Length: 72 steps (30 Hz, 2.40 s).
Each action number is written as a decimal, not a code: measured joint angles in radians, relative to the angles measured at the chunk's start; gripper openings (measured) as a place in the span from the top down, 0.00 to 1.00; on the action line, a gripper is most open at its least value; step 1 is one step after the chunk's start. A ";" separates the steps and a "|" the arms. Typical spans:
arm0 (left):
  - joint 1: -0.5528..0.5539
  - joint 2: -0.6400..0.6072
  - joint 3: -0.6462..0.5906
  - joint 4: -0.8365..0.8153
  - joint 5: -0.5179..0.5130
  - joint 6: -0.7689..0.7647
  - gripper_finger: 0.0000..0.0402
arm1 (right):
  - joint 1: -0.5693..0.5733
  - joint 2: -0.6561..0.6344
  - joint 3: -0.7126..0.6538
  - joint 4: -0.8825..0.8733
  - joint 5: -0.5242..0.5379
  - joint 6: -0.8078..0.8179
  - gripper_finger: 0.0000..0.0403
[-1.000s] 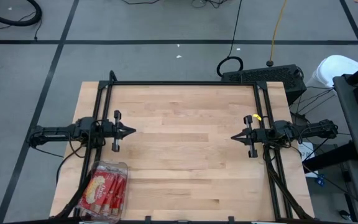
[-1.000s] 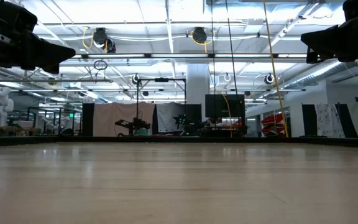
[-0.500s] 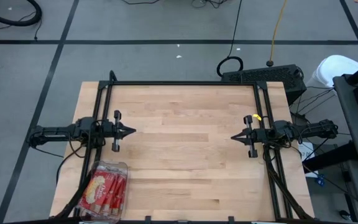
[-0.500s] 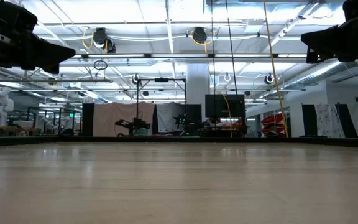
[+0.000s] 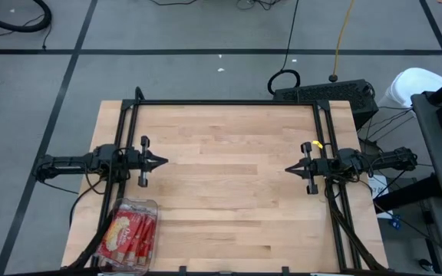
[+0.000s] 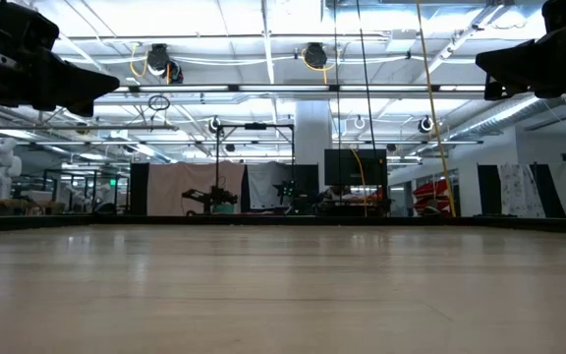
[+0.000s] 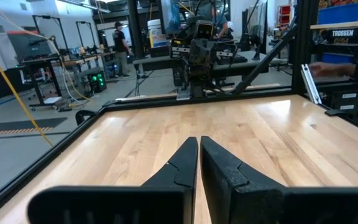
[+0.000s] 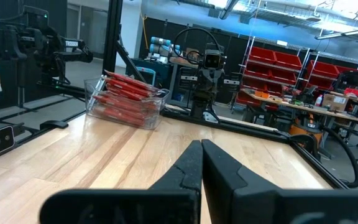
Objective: Sort popcorn bags into baskets
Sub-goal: Return to Home Position
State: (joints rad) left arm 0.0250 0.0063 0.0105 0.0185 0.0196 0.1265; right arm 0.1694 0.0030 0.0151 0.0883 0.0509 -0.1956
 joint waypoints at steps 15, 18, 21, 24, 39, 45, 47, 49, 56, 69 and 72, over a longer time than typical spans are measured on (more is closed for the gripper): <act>0.000 0.000 0.000 0.000 0.000 0.000 0.97 | 0.000 0.000 0.000 0.000 0.000 0.000 1.00; 0.000 0.000 0.000 0.000 0.000 0.000 0.94 | 0.000 0.000 0.000 0.000 0.000 0.000 1.00; 0.000 0.000 0.000 0.000 0.000 0.000 0.93 | 0.000 0.000 0.000 0.000 0.000 0.000 1.00; 0.000 0.000 0.000 0.000 0.000 0.000 0.93 | 0.000 0.000 0.000 0.000 0.000 0.000 1.00; 0.000 0.000 0.000 0.000 0.000 0.000 0.92 | 0.000 0.000 0.000 0.000 0.000 0.000 1.00; 0.000 0.000 0.000 0.000 0.000 0.000 0.92 | 0.000 0.000 0.000 0.000 0.000 0.000 1.00; 0.000 0.000 0.000 0.000 0.000 0.000 0.92 | 0.000 0.000 0.000 0.000 0.000 0.000 1.00; 0.000 0.000 0.000 0.000 0.000 0.000 0.92 | 0.000 0.000 0.000 0.000 0.000 0.000 1.00; 0.000 0.000 0.000 0.000 0.000 0.000 0.92 | 0.000 0.000 0.000 0.000 0.000 0.000 1.00; 0.000 0.000 0.000 0.000 0.000 0.000 0.92 | 0.000 0.000 0.000 0.000 0.000 0.000 1.00; 0.000 0.000 0.000 0.000 0.000 0.000 0.92 | 0.000 0.000 0.000 0.000 0.000 0.000 1.00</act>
State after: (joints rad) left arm 0.0246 0.0066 0.0105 0.0185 0.0200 0.1265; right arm 0.1693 0.0029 0.0152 0.0879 0.0509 -0.1955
